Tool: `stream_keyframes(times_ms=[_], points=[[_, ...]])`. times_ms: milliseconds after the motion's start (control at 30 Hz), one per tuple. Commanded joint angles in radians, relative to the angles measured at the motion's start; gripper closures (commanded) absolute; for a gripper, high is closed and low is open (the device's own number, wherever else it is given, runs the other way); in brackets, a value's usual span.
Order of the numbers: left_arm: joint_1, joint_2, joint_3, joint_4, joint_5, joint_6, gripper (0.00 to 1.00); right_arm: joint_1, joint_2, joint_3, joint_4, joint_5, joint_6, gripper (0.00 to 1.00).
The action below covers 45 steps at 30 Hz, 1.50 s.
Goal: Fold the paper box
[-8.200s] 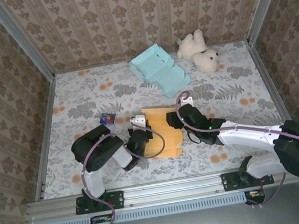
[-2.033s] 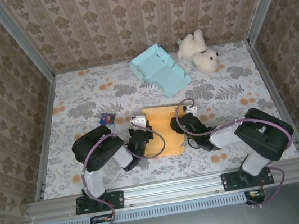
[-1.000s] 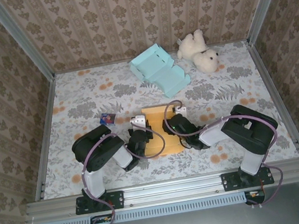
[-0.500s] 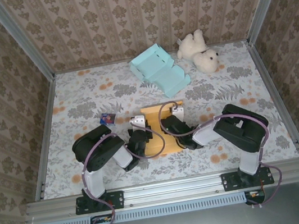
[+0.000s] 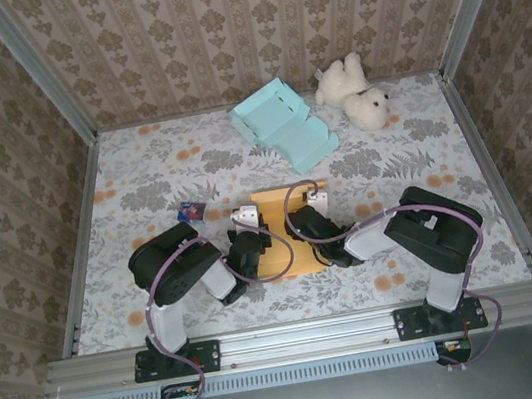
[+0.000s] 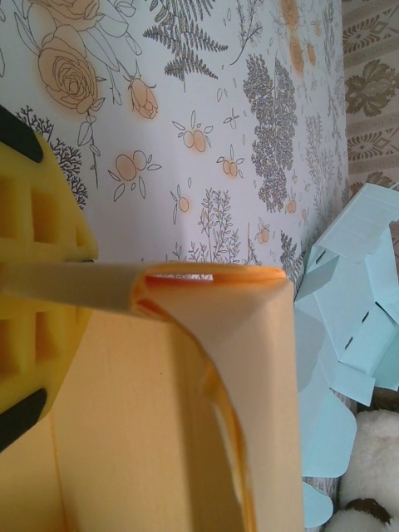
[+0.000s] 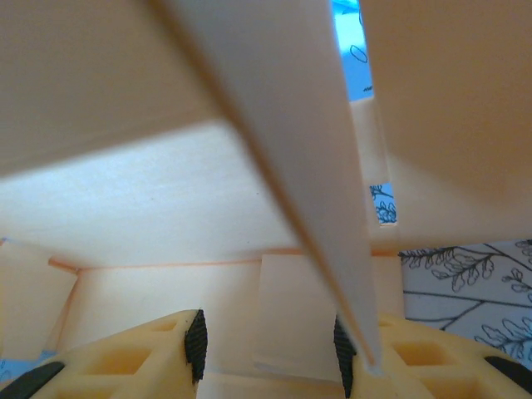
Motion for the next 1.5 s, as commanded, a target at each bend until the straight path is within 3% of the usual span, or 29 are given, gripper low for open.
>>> stream_keyframes(times_ms=[0,400,833,1100,1233,1467], points=[[-0.009,0.016,-0.004,-0.012,0.033,-0.005,1.00,0.010,-0.010,-0.044,-0.166,-0.107,0.030,0.51],[-0.009,0.013,-0.003,-0.011,0.033,-0.005,1.00,0.011,-0.191,-0.102,-0.241,-0.080,0.005,0.51],[-0.011,0.016,-0.002,-0.011,0.033,-0.005,1.00,0.012,-0.584,-0.152,-0.535,-0.020,-0.082,0.50],[-0.010,0.016,-0.003,-0.012,0.035,-0.007,1.00,-0.023,-0.773,-0.174,-0.660,0.156,-0.169,0.49],[-0.010,0.017,-0.004,-0.012,0.041,-0.007,1.00,-0.097,-0.758,-0.241,-0.528,0.157,-0.212,0.50],[-0.009,0.014,-0.006,-0.011,0.044,-0.007,1.00,-0.163,-0.608,-0.254,-0.283,0.004,-0.394,0.51]])
